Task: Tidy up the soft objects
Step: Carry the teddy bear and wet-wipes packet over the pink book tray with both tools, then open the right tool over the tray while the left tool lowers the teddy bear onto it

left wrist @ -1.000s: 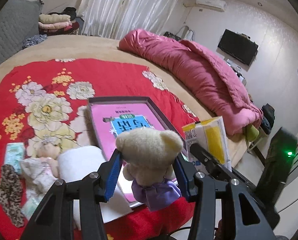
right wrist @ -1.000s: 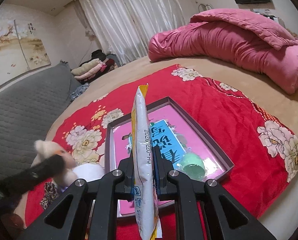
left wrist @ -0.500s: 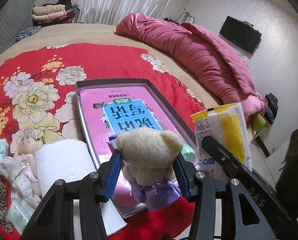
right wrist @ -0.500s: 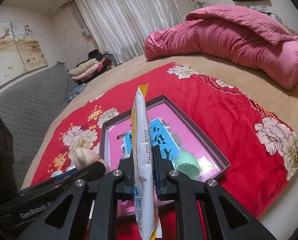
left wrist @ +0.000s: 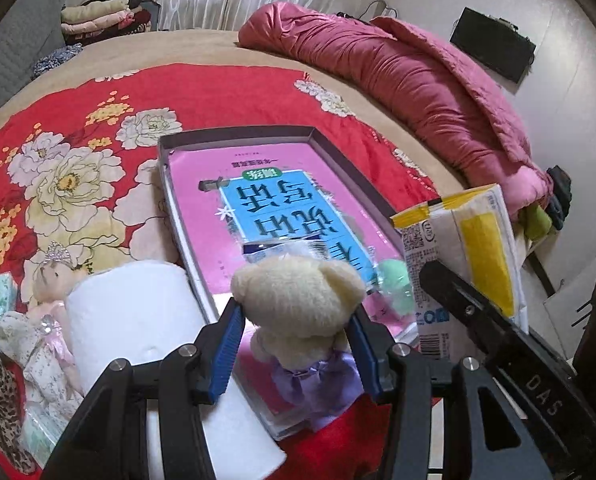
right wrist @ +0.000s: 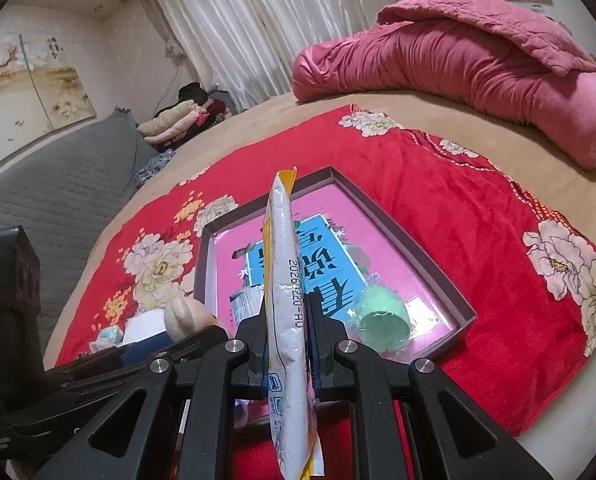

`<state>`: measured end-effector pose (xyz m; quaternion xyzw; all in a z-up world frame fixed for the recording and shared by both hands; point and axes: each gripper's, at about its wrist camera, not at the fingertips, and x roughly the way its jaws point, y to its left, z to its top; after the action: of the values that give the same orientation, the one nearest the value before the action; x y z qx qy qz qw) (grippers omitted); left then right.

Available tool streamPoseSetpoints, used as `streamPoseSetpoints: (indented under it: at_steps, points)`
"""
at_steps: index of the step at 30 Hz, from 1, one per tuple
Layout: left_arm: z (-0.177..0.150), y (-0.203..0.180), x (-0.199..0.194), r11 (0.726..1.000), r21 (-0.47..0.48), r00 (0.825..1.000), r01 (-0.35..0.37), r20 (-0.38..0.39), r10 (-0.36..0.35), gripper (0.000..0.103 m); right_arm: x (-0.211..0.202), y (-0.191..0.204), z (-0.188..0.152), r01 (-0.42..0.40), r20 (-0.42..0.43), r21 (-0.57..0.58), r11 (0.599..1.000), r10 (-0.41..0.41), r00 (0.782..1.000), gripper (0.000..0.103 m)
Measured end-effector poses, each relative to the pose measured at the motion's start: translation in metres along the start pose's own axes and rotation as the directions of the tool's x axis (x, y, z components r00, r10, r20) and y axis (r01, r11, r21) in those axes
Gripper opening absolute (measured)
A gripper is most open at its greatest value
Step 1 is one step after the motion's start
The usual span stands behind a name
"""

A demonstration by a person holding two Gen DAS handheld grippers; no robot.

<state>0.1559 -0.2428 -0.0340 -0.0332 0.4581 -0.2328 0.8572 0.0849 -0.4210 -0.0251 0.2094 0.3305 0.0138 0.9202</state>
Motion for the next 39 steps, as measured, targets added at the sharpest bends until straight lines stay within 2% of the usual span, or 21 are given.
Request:
streamPoseSetpoints:
  at_steps: [3, 7, 15, 29, 34, 39]
  points:
    - [-0.002, 0.003, 0.004, 1.000, 0.002, 1.000, -0.025, -0.008, 0.025, 0.051, 0.004, -0.001, -0.002, -0.016, -0.013, 0.009, 1.000, 0.016, 1.000, 0.014]
    - [-0.002, 0.005, 0.003, 1.000, -0.006, 1.000, -0.026, 0.010, 0.026, 0.051, 0.023, -0.003, -0.004, -0.007, -0.070, 0.002, 1.000, 0.007, 0.998, 0.014]
    - [-0.005, 0.003, 0.002, 1.000, 0.007, 0.999, -0.029, 0.013, 0.029, 0.051, 0.047, -0.006, -0.011, 0.005, -0.130, -0.011, 1.000, -0.007, 0.991, 0.014]
    - [-0.007, 0.003, 0.001, 1.000, 0.005, 1.000, -0.027, 0.016, 0.027, 0.052, 0.061, -0.013, -0.016, 0.129, -0.121, -0.089, 0.988, -0.140, 0.983, 0.018]
    - [-0.006, 0.003, 0.001, 1.000, 0.003, 1.000, -0.025, 0.015, 0.025, 0.052, 0.062, -0.019, -0.016, 0.163, -0.107, -0.096, 0.982, -0.173, 0.979, 0.028]
    - [-0.007, 0.003, 0.001, 1.000, 0.002, 1.000, -0.024, 0.016, 0.024, 0.052, 0.059, -0.027, -0.018, 0.163, -0.112, -0.070, 0.984, -0.170, 0.979, 0.037]
